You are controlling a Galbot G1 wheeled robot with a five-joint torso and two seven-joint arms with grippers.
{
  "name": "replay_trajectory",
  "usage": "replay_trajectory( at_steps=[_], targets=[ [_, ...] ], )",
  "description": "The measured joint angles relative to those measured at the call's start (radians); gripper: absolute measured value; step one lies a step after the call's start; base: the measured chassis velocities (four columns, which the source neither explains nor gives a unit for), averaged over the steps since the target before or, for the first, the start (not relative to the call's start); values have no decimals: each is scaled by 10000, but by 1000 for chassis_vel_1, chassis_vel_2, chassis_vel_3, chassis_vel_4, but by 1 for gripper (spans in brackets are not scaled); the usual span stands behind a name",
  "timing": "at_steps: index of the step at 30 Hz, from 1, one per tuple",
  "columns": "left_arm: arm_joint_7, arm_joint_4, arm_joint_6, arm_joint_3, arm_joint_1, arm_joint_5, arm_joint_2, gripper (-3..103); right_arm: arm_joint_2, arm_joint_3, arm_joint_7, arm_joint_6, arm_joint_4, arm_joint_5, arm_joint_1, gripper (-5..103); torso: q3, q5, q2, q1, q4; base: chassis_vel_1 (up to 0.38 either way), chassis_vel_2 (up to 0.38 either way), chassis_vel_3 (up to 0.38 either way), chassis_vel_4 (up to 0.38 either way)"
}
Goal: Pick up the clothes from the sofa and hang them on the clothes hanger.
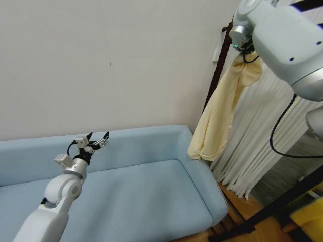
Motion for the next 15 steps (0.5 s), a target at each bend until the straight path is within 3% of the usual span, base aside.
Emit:
replay_trajectory(
  at_steps=[5,15],
  targets=[
    [-7,79,2,218,-141,69,3,100,-136,-8,-577,-141,-282,-367,-75,1,1,-7,0,-1,14,0,0,0,0],
    [55,195,-4,415,-276,129,2,100,-161,-145,-2019,-375,-1191,-1114,-30,1,0,-3,0,-1,5,0,0,0,0]
  ],
)
